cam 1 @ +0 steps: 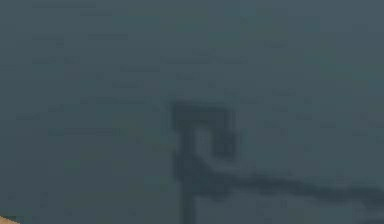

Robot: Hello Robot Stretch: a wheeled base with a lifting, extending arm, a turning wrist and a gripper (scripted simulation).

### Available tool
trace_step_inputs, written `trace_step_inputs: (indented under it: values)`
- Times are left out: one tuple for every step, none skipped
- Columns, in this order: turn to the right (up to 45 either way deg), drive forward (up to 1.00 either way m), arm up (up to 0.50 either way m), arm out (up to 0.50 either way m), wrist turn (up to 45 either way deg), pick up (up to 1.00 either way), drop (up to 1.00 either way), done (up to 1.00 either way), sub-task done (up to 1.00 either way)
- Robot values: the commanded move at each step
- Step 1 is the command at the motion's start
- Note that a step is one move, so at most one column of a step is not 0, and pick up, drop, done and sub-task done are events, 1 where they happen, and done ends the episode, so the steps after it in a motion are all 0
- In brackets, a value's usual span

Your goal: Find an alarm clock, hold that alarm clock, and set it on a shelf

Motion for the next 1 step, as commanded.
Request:
trace_step_inputs:
  values:
    - [0.0, 0.00, 0.00, 0.00, 45.0, 0.00, 0.00, 0.00, 0.00]
